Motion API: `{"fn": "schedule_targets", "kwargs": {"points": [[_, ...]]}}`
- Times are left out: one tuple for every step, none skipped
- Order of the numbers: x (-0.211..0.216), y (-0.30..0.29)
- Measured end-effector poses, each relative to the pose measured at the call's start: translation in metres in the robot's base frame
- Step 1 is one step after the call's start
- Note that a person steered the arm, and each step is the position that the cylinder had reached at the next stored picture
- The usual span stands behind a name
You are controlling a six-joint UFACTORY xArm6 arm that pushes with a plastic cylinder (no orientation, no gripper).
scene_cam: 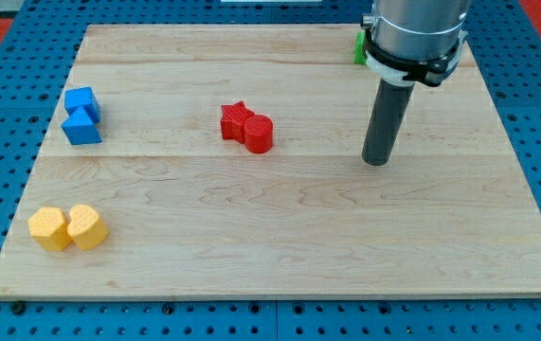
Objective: Move the yellow blocks to the bottom center of the board
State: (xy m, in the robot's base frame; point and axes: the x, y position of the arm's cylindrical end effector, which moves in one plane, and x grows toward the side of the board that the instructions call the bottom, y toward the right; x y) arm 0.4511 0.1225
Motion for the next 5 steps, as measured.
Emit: {"fn": "schedule_targets", "kwargs": {"points": [[0.0, 0.0], [0.0, 0.0037], [-0.0035, 0.004], [-0.0077, 0.0039], [-0.0077, 0.0044]]}}
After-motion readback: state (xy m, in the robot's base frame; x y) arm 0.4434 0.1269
